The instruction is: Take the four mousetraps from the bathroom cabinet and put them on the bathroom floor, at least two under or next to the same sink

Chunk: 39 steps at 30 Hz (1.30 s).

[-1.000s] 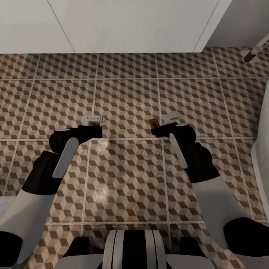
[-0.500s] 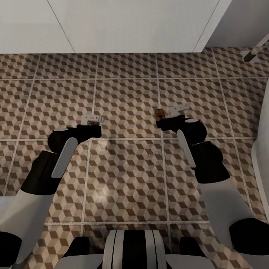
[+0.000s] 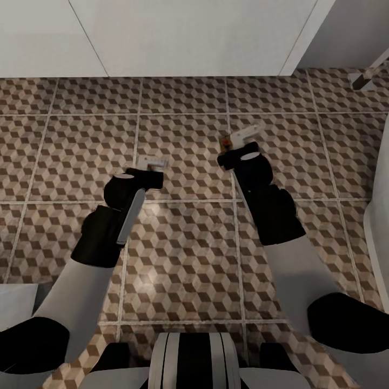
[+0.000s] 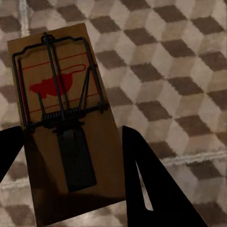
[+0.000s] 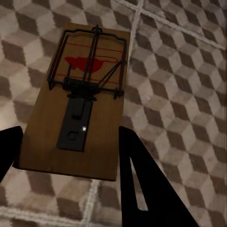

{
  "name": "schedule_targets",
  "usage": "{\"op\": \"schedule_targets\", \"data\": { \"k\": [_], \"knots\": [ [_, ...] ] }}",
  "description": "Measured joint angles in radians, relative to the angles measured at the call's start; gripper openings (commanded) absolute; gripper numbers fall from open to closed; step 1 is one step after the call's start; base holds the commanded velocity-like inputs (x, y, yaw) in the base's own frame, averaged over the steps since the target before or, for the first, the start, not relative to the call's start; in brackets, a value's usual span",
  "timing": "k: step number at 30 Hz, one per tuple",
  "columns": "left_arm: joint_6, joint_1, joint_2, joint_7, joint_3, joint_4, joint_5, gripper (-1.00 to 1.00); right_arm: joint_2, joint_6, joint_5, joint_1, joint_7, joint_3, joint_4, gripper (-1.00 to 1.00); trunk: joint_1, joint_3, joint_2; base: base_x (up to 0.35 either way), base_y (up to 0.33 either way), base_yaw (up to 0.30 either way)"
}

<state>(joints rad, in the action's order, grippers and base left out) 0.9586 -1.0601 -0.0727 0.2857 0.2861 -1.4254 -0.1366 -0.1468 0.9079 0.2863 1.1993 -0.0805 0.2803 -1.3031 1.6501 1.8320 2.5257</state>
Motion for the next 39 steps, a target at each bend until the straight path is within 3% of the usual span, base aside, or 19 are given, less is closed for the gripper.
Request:
{"op": "schedule_targets", "data": {
  "k": [2, 5, 10, 15, 20, 23, 28, 34, 37, 39],
  "knots": [
    [0.0, -0.04, -0.012, -0.001, -0.001, 0.049, 0.036, -1.0, -0.004, -0.028, 0.007, 0.041, 0.002, -0.001, 0.068, -1.0, 0.0, 0.0, 0.0, 0.0, 0.0, 0.0],
    [-0.003, -0.109, -0.019, -0.001, -0.012, 0.155, 0.056, -1.0, -0.006, -0.075, 0.011, 0.083, 0.003, -0.001, 0.163, -1.0, 0.0, 0.0, 0.0, 0.0, 0.0, 0.0],
    [-0.006, -0.209, -0.019, 0.0, -0.056, 0.283, 0.063, -1.0, -0.007, -0.091, 0.011, 0.11, 0.003, -0.002, 0.211, -1.0, 0.0, 0.0, 0.0, 0.0, 0.0, 0.0],
    [-0.009, -0.275, -0.014, -0.001, -0.064, 0.341, 0.066, -1.0, -0.008, -0.094, 0.01, 0.113, 0.003, -0.002, 0.231, -1.0, 0.0, 0.0, 0.0, 0.0, 0.0, 0.0],
    [-0.011, -0.282, 0.006, -0.011, -0.077, 0.192, 0.064, -1.0, -0.008, -0.095, 0.01, 0.113, 0.005, -0.003, 0.226, -1.0, 0.0, 0.0, 0.0, 0.0, 0.0, 0.0],
    [-0.007, -0.283, 0.016, -0.062, -0.08, 0.095, 0.061, -1.0, -0.007, -0.095, 0.008, 0.113, 0.023, -0.004, 0.21, -1.0, 0.0, 0.0, 0.0, 0.0, 0.0, 0.0],
    [0.001, -0.283, 0.06, -0.097, -0.078, 0.058, 0.059, -1.0, -0.002, -0.094, 0.002, 0.113, 0.093, -0.005, 0.168, -1.0, 0.0, 0.0, 0.0, 0.0, 0.0, 0.0],
    [-0.003, -0.271, 0.066, -0.1, -0.068, -0.001, 0.057, -1.0, 0.001, -0.094, 0.001, 0.113, 0.105, -0.006, 0.163, -1.0, 0.0, 0.0, 0.0, 0.0, 0.0, 0.0],
    [-0.011, -0.237, 0.067, -0.094, -0.007, -0.045, 0.062, -1.0, 0.001, -0.094, 0.001, 0.113, 0.106, -0.007, 0.163, -1.0, 0.0, 0.0, 0.0, 0.0, 0.0, 0.0],
    [-0.021, -0.219, 0.068, -0.083, 0.016, -0.062, 0.085, -1.0, 0.001, -0.094, 0.001, 0.113, 0.106, -0.007, 0.163, -1.0, 0.0, 0.0, 0.0, 0.0, 0.0, 0.0]
  ]
}}
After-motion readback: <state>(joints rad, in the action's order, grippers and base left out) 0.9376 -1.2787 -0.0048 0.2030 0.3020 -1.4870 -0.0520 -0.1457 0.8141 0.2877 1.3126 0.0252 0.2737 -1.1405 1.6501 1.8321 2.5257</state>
